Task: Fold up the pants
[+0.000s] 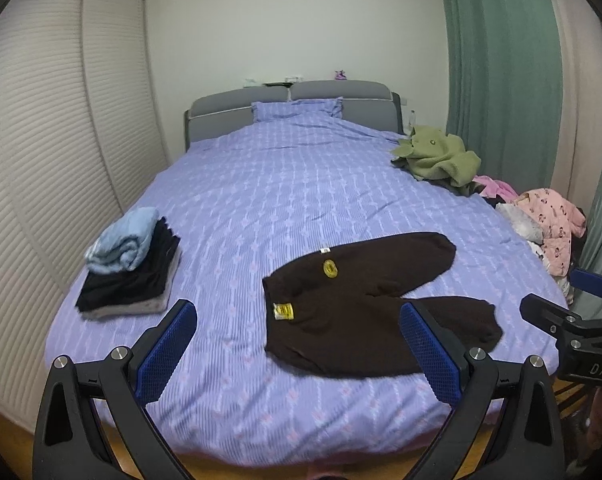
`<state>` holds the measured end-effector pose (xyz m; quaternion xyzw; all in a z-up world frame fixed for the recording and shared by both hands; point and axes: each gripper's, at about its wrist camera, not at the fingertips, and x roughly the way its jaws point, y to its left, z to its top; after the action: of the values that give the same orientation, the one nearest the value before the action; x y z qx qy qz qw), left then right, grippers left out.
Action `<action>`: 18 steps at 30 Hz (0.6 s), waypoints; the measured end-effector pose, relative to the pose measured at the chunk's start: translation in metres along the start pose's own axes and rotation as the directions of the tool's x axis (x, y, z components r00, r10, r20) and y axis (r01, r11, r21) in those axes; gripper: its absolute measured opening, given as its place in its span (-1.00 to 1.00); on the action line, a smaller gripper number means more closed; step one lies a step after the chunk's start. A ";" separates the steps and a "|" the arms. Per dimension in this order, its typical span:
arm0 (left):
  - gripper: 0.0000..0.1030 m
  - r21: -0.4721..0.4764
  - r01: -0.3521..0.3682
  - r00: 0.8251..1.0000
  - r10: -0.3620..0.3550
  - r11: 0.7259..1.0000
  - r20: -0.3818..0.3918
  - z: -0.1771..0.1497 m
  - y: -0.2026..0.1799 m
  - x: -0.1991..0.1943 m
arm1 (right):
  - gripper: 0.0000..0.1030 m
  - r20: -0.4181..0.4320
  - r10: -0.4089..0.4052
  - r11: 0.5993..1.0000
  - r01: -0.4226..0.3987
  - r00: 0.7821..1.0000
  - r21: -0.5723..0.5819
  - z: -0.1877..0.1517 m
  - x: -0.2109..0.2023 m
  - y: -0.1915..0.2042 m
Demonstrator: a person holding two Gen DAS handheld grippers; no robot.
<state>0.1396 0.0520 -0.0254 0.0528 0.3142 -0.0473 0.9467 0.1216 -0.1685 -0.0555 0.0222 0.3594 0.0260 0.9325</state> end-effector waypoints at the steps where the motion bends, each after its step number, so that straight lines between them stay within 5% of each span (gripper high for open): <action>1: 1.00 0.009 0.015 1.000 -0.015 1.000 -0.009 0.004 0.007 0.017 | 1.00 -0.014 -0.002 1.000 0.002 1.000 0.002 0.006 0.012 0.005; 6: 1.00 0.012 0.103 0.993 -0.102 0.995 -0.064 0.021 0.046 0.115 | 0.99 -0.058 0.004 1.000 -0.005 0.998 -0.020 0.035 0.093 0.039; 12: 0.91 0.012 0.203 0.964 -0.198 0.979 -0.178 0.025 0.077 0.239 | 0.99 -0.119 -0.036 0.999 0.034 0.992 -0.019 0.057 0.207 0.073; 16: 0.75 -0.010 0.252 0.926 -0.244 0.968 -0.289 0.012 0.087 0.322 | 0.99 -0.190 -0.060 0.998 0.057 0.980 -0.021 0.061 0.275 0.089; 18: 0.68 -0.028 0.287 0.890 -0.277 0.958 -0.363 0.003 0.089 0.364 | 0.99 -0.219 -0.064 0.998 0.059 0.974 -0.026 0.061 0.300 0.098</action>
<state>0.4424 0.1195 -0.2353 0.0270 0.4872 -0.1776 0.8546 0.3811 -0.0531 -0.2056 -0.0010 0.4606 0.0029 0.8876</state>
